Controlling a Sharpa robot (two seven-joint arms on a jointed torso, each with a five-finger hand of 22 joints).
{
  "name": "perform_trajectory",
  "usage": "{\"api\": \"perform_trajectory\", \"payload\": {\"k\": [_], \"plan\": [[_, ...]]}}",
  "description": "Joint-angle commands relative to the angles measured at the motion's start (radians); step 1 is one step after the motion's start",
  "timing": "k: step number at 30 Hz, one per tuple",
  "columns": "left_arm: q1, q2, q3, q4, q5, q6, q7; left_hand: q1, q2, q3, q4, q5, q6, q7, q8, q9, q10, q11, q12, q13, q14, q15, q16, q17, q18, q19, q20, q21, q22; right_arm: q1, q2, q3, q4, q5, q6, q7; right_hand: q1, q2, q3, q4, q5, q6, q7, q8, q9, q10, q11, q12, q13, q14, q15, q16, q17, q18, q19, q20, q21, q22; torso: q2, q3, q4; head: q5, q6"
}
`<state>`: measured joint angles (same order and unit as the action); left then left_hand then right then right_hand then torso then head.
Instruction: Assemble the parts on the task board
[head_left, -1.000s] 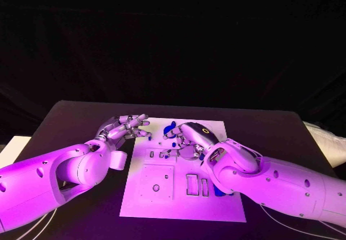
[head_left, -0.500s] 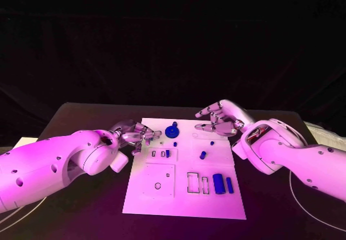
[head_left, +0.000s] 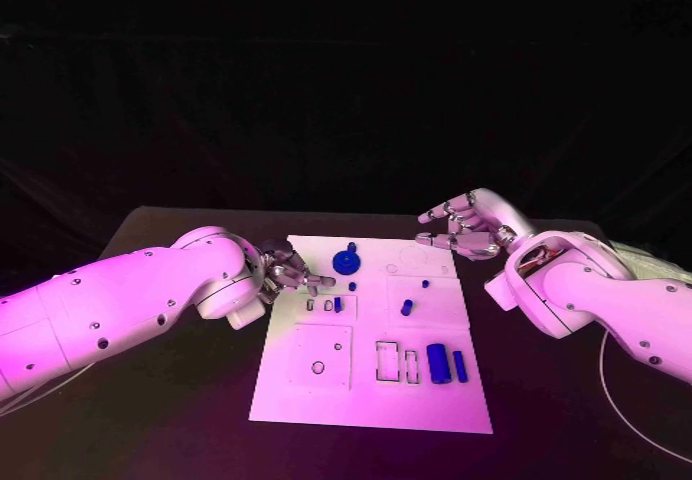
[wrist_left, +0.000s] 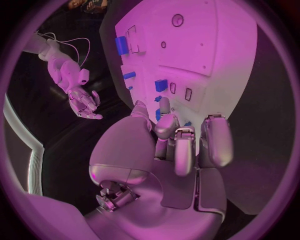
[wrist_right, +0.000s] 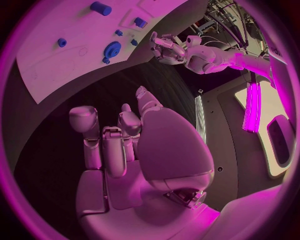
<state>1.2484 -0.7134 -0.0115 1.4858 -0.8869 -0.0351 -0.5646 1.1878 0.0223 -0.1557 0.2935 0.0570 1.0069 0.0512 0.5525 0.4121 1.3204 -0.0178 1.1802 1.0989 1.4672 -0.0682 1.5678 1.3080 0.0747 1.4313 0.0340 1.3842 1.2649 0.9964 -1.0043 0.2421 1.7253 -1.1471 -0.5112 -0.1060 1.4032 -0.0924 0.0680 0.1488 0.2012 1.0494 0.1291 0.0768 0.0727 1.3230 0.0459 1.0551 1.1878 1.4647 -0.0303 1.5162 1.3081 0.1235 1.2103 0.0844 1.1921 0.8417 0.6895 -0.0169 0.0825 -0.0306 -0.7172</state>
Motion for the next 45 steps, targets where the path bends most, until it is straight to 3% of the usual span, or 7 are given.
{"api": "perform_trajectory", "payload": {"k": [1, 9, 20, 45], "plan": [[0.004, 0.025, 0.0, -0.02, -0.092, 0.084, -0.07, -0.011, 0.003, -0.012, -0.002, -0.006, -0.009, -0.002, 0.01, 0.011, 0.01, -0.001, 0.01, 0.012, 0.104, -0.008, 0.003, 0.263, -0.013, 0.01, 0.001, 0.012, 0.015, 0.0, 0.003, 0.0, -0.003, 0.017, -0.001, -0.018, -0.004, 0.006, 0.005, 0.002, 0.004, 0.007, 0.001, 0.002, 0.001, 0.005, -0.002, 0.004, -0.001, 0.082, 0.003, -0.005, 0.163, 0.013, -0.003, -0.004, -0.007, -0.003, 0.0, 0.0011, -0.0013, 0.002, -0.001], [0.011, 0.086, -0.001, -0.065, -0.117, 0.134, -0.08, -0.016, 0.009, -0.032, -0.002, -0.007, -0.017, -0.005, 0.031, 0.037, 0.018, -0.004, 0.025, 0.032, 0.104, -0.011, 0.003, 0.263, -0.017, 0.019, -0.002, 0.028, 0.04, 0.0, 0.011, 0.0, -0.012, 0.017, 0.006, -0.027, -0.005, 0.006, 0.004, 0.003, 0.005, 0.008, 0.001, 0.002, 0.001, 0.003, -0.002, 0.002, -0.004, 0.081, 0.003, -0.007, 0.159, 0.014, -0.006, -0.004, -0.01, -0.009, 0.001, -0.0012, 0.0009, 0.0, -0.007], [0.013, 0.147, -0.004, -0.122, -0.132, 0.185, -0.085, -0.013, 0.012, -0.037, -0.003, -0.007, -0.021, -0.006, 0.038, 0.047, 0.02, -0.005, 0.029, 0.037, 0.104, -0.012, 0.003, 0.263, -0.018, 0.02, -0.002, 0.032, 0.046, -0.001, 0.025, -0.001, -0.025, 0.017, 0.017, -0.035, -0.012, 0.009, 0.003, 0.009, 0.007, 0.009, 0.001, 0.002, 0.001, 0.003, -0.003, 0.0, -0.006, 0.08, 0.003, -0.011, 0.154, 0.015, -0.009, -0.004, -0.015, -0.016, 0.003, -0.0011, -0.0001, 0.0, -0.012], [0.012, 0.195, -0.009, -0.166, -0.136, 0.227, -0.087, 0.007, 0.024, -0.047, -0.007, -0.005, -0.029, -0.01, 0.06, 0.076, 0.026, -0.008, 0.04, 0.052, 0.104, -0.014, 0.003, 0.263, -0.021, 0.025, -0.004, 0.042, 0.063, -0.007, 0.049, -0.003, -0.043, 0.017, 0.03, -0.033, -0.015, 0.011, 0.003, 0.011, 0.011, 0.009, 0.001, 0.002, 0.001, 0.003, -0.003, 0.0, -0.007, 0.079, 0.003, -0.013, 0.151, 0.016, -0.011, -0.004, -0.018, -0.021, 0.004, -0.0019, 0.002, -0.006, -0.021]]}}
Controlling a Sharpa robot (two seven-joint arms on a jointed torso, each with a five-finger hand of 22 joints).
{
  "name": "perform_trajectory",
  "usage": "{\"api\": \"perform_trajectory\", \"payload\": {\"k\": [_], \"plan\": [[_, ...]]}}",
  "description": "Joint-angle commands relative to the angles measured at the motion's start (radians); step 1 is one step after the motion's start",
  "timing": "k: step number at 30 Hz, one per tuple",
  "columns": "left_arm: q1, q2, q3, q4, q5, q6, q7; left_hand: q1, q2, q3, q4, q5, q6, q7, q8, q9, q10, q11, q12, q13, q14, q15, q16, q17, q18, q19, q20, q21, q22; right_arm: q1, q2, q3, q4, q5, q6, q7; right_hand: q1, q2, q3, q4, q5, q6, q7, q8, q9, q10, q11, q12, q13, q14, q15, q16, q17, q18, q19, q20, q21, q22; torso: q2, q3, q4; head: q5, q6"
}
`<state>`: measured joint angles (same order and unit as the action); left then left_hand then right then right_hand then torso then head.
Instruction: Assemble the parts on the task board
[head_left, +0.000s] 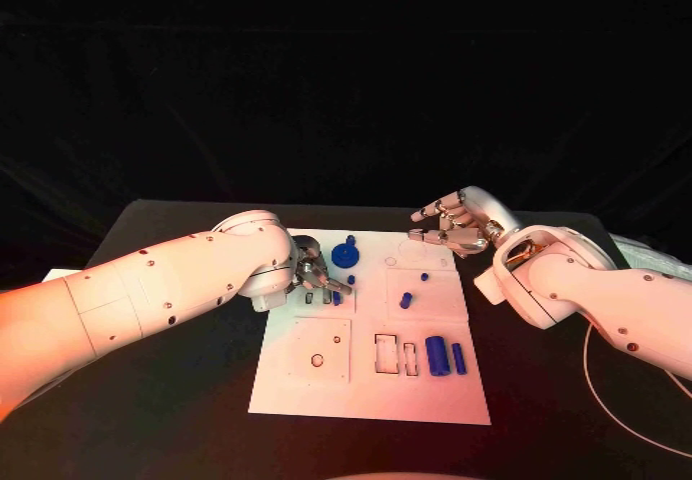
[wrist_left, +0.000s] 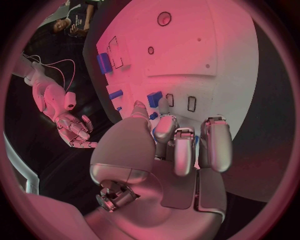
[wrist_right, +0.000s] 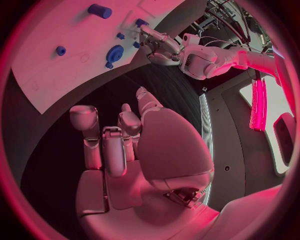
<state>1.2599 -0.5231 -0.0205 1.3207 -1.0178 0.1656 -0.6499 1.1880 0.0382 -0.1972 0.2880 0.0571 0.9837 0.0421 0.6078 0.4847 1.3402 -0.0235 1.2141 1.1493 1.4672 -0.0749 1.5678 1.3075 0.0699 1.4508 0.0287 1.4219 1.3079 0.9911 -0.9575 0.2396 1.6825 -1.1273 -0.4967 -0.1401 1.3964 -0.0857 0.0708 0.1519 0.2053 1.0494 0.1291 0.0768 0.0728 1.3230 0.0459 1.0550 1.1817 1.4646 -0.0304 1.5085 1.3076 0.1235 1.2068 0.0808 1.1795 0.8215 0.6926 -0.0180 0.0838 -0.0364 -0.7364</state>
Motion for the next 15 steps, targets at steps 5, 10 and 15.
{"api": "perform_trajectory", "payload": {"k": [5, 10, 15], "plan": [[0.0, 0.009, 0.0, -0.002, -0.005, 0.03, -0.001, 0.022, 0.011, -0.005, -0.004, -0.004, -0.011, -0.001, 0.01, 0.013, 0.005, -0.003, 0.006, 0.002, 0.104, -0.008, 0.003, 0.263, -0.016, 0.005, 0.001, 0.006, 0.022, -0.002, 0.004, 0.0, -0.002, -0.003, 0.017, 0.001, -0.008, 0.004, 0.0, 0.008, 0.007, 0.009, 0.0, 0.002, 0.001, 0.003, -0.003, 0.0, -0.001, 0.079, 0.003, -0.005, 0.151, 0.016, -0.008, 0.0, -0.006, -0.001, 0.0, -0.0005, -0.0002, 0.0, -0.004], [0.0, 0.012, -0.001, -0.002, -0.005, 0.03, -0.001, 0.047, 0.02, -0.002, -0.007, -0.003, -0.018, -0.001, 0.018, 0.028, 0.005, -0.003, 0.006, 0.003, 0.104, -0.008, 0.003, 0.263, -0.016, 0.004, 0.0, 0.007, 0.024, -0.002, 0.006, 0.0, -0.003, -0.003, 0.019, 0.001, -0.009, 0.005, 0.0, 0.009, 0.008, 0.01, 0.0, 0.002, 0.001, 0.003, -0.003, 0.0, -0.002, 0.079, 0.003, -0.006, 0.15, 0.016, -0.009, -0.001, -0.007, -0.004, 0.001, -0.0003, 0.0004, 0.001, -0.004], [0.0, 0.013, -0.001, -0.003, -0.005, 0.03, -0.001, 0.069, 0.031, 0.006, -0.01, 0.002, -0.025, -0.001, 0.023, 0.039, 0.003, -0.003, 0.004, 0.004, 0.104, -0.008, 0.003, 0.263, -0.016, 0.002, 0.001, 0.006, 0.024, -0.003, 0.008, 0.0, -0.005, -0.003, 0.021, 0.001, -0.009, 0.005, 0.0, 0.009, 0.008, 0.01, 0.0, 0.002, 0.001, 0.003, -0.003, 0.0, -0.002, 0.079, 0.003, -0.006, 0.15, 0.016, -0.009, -0.001, -0.007, -0.004, 0.001, 0.0, 0.0007, 0.0, -0.004]]}}
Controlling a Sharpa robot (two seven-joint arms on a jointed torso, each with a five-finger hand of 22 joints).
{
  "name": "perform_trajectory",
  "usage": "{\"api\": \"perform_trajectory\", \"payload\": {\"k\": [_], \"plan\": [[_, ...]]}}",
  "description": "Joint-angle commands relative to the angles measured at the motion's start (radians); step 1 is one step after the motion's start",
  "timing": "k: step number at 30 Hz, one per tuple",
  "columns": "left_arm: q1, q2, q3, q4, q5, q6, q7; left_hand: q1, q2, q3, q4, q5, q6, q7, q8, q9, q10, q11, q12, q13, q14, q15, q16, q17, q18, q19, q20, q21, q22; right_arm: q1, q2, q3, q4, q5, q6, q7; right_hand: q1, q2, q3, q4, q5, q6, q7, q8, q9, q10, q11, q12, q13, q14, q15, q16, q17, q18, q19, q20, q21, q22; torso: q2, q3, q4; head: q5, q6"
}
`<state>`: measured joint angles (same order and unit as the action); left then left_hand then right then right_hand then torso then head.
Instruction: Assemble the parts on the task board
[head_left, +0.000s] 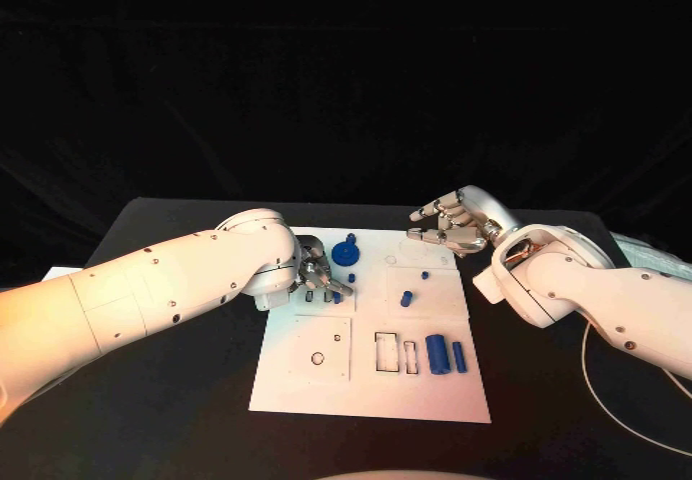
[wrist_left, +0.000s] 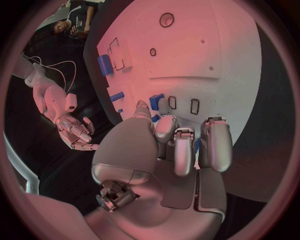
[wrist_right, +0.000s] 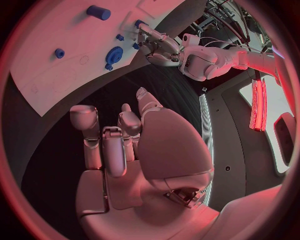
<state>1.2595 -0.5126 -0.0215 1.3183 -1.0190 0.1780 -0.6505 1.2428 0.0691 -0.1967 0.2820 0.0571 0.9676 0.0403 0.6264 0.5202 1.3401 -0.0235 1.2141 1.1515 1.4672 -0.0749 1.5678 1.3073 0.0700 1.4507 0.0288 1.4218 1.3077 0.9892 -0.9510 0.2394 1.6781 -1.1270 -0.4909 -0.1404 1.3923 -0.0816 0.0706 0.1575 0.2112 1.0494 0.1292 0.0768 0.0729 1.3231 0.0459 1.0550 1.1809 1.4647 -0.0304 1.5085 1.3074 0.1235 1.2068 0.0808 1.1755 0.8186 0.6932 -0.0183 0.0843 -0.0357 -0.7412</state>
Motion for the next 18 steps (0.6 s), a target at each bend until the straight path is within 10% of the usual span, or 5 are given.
{"api": "perform_trajectory", "payload": {"k": [1, 18], "plan": [[0.001, 0.002, 0.0, -0.002, -0.004, 0.018, 0.0, 0.018, 0.002, 0.007, -0.005, 0.003, -0.01, 0.001, 0.005, 0.006, 0.003, -0.003, 0.004, 0.002, 0.104, -0.008, 0.003, 0.263, -0.016, 0.002, 0.001, 0.007, 0.025, -0.002, 0.002, 0.0, -0.001, -0.003, 0.016, 0.002, -0.005, 0.001, 0.0, 0.004, 0.002, 0.01, 0.0, 0.002, 0.001, 0.003, -0.003, 0.0, -0.001, 0.079, 0.003, -0.006, 0.15, 0.016, -0.009, -0.001, -0.003, -0.001, 0.0, 0.0007, -0.0002, 0.0, -0.001], [0.0, 0.011, 0.0, -0.027, -0.002, 0.045, -0.001, 0.065, 0.025, 0.038, -0.015, 0.005, -0.019, -0.002, 0.011, 0.025, 0.004, -0.005, 0.003, 0.006, 0.104, -0.009, 0.003, 0.263, -0.017, 0.002, 0.0, 0.01, 0.031, -0.006, 0.004, -0.001, -0.003, -0.003, 0.027, 0.002, -0.006, 0.001, 0.0, 0.005, 0.004, 0.011, 0.0, 0.003, 0.001, 0.003, -0.003, 0.0, -0.001, 0.079, 0.003, -0.007, 0.149, 0.016, -0.01, -0.001, -0.005, -0.003, 0.001, 0.0008, -0.0005, -0.007, -0.007]]}}
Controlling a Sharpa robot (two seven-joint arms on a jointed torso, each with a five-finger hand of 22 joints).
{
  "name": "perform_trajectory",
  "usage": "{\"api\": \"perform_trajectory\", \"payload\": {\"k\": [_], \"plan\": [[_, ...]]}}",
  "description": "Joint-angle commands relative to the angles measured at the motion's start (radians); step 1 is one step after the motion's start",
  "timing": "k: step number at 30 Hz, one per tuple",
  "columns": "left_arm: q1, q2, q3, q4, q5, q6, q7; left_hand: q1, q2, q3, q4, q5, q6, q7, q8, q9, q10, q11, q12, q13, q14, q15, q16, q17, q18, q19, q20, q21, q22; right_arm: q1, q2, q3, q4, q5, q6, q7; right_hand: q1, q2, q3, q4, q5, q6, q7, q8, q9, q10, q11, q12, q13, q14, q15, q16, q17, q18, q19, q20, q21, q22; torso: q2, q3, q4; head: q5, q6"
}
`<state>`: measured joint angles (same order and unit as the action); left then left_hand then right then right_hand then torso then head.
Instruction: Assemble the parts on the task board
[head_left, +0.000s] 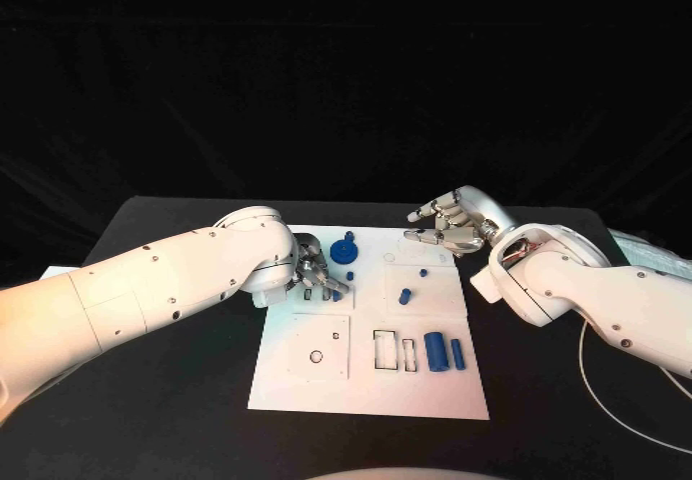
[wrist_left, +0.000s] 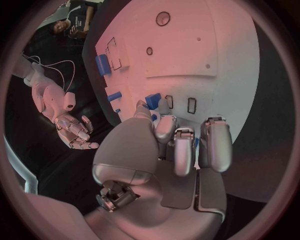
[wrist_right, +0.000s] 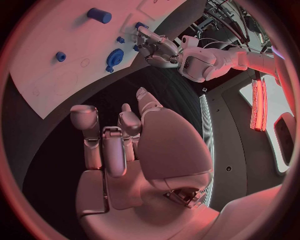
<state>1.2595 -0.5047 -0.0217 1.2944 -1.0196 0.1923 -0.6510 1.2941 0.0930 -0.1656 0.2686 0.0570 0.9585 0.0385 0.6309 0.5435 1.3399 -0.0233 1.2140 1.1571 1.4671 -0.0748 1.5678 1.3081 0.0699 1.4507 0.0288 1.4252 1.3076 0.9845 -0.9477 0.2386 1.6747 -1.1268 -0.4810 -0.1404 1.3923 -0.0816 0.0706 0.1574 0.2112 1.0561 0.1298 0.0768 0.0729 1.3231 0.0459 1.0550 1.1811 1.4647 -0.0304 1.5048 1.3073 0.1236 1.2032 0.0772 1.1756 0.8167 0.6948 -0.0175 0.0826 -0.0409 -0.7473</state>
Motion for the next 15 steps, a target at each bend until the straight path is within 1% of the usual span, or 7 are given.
{"api": "perform_trajectory", "payload": {"k": [1, 5, 9, 11, 13, 14, 15], "plan": [[0.0, 0.003, 0.0, -0.003, -0.001, 0.032, 0.0, 0.018, 0.001, 0.009, -0.003, 0.005, -0.01, 0.0, 0.007, 0.003, 0.004, -0.005, 0.003, 0.0, 0.104, -0.009, 0.003, 0.263, -0.017, 0.002, 0.0, 0.006, 0.031, -0.001, 0.001, 0.0, 0.0, -0.003, 0.018, 0.002, -0.006, 0.001, 0.0, 0.005, 0.004, 0.004, -0.001, 0.003, 0.001, 0.003, -0.003, 0.0, -0.001, 0.079, 0.002, -0.003, 0.149, 0.016, -0.007, 0.003, -0.005, -0.001, -0.001, 0.0, 0.0013, -0.003, -0.001], [0.0, 0.004, 0.0, -0.003, 0.002, 0.035, 0.001, 0.062, 0.016, 0.044, -0.022, 0.006, -0.018, -0.004, 0.005, 0.01, 0.002, -0.009, -0.001, -0.001, 0.104, -0.012, 0.003, 0.263, -0.016, 0.001, -0.002, 0.006, 0.032, -0.002, 0.001, 0.0, 0.001, -0.003, 0.021, 0.003, -0.007, 0.002, 0.0, 0.006, 0.005, 0.005, -0.001, 0.003, 0.001, 0.003, -0.004, 0.001, -0.001, 0.079, 0.002, -0.004, 0.149, 0.017, -0.007, 0.003, -0.005, -0.002, -0.001, 0.0003, 0.0018, -0.003, -0.002], [0.0, 0.003, 0.0, -0.001, 0.004, 0.034, 0.002, 0.148, 0.03, 0.111, -0.066, 0.012, -0.035, -0.01, -0.008, 0.01, -0.009, -0.015, -0.014, -0.01, 0.104, -0.018, 0.003, 0.263, -0.015, -0.002, -0.008, 0.003, 0.029, -0.002, 0.001, -0.001, 0.001, -0.003, 0.024, 0.004, -0.007, 0.002, 0.0, 0.006, 0.005, 0.005, -0.001, 0.003, 0.001, 0.003, -0.004, 0.001, -0.001, 0.079, 0.002, -0.004, 0.149, 0.017, -0.007, 0.003, -0.005, -0.002, -0.001, 0.0003, 0.0014, -0.004, -0.003], [0.0, 0.001, 0.0, 0.002, 0.011, 0.033, 0.003, 0.197, 0.031, 0.162, -0.091, 0.039, -0.048, -0.009, -0.021, 0.007, -0.018, -0.016, -0.027, -0.018, 0.104, -0.02, 0.003, 0.263, -0.014, -0.005, -0.011, 0.001, 0.025, -0.003, 0.001, -0.001, 0.001, -0.003, 0.025, 0.004, -0.007, 0.002, 0.0, 0.006, 0.005, 0.005, -0.001, 0.003, 0.001, 0.003, -0.004, 0.001, -0.001, 0.079, 0.002, -0.004, 0.149, 0.017, -0.007, 0.003, -0.005, -0.002, -0.001, 0.0002, 0.0015, -0.005, -0.003], [0.0, -0.002, 0.0, 0.006, 0.02, 0.029, 0.004, 0.217, 0.011, 0.22, -0.098, 0.07, -0.056, -0.001, -0.033, 0.005, -0.026, -0.009, -0.042, -0.028, 0.104, -0.016, 0.003, 0.263, -0.014, -0.008, -0.009, -0.002, 0.022, -0.003, 0.001, -0.001, 0.001, -0.003, 0.026, 0.004, -0.007, 0.004, 0.001, 0.007, 0.006, 0.007, -0.001, 0.004, 0.001, 0.004, -0.004, 0.002, 0.0, 0.079, 0.002, -0.004, 0.148, 0.017, -0.007, 0.003, -0.006, -0.002, -0.001, 0.0002, 0.0016, -0.005, -0.004], [0.0, -0.003, 0.0, 0.009, 0.024, 0.027, 0.004, 0.208, -0.021, 0.28, -0.087, 0.074, -0.054, 0.007, -0.039, 0.006, -0.029, -0.005, -0.052, -0.036, 0.104, -0.008, 0.003, 0.263, -0.014, -0.01, -0.006, -0.004, 0.022, -0.003, 0.002, -0.001, 0.001, -0.003, 0.026, 0.004, -0.007, 0.004, 0.001, 0.007, 0.006, 0.007, -0.001, 0.004, 0.001, 0.004, -0.004, 0.002, 0.0, 0.079, 0.002, -0.004, 0.148, 0.017, -0.007, 0.003, -0.006, -0.002, -0.001, 0.0003, 0.0015, -0.005, -0.005], [0.0, -0.005, 0.0, 0.011, 0.028, 0.024, 0.005, 0.202, -0.041, 0.35, -0.078, 0.077, -0.052, 0.008, -0.044, 0.008, -0.029, -0.008, -0.059, -0.041, 0.104, -0.006, 0.003, 0.263, -0.013, -0.011, -0.002, -0.005, 0.021, -0.003, 0.002, -0.001, 0.001, -0.003, 0.027, 0.004, -0.007, 0.004, 0.001, 0.007, 0.006, 0.007, -0.001, 0.004, 0.001, 0.004, -0.004, 0.002, 0.0, 0.079, 0.002, -0.004, 0.148, 0.017, -0.007, 0.003, -0.006, -0.002, -0.001, 0.0004, 0.0018, -0.005, -0.004]]}}
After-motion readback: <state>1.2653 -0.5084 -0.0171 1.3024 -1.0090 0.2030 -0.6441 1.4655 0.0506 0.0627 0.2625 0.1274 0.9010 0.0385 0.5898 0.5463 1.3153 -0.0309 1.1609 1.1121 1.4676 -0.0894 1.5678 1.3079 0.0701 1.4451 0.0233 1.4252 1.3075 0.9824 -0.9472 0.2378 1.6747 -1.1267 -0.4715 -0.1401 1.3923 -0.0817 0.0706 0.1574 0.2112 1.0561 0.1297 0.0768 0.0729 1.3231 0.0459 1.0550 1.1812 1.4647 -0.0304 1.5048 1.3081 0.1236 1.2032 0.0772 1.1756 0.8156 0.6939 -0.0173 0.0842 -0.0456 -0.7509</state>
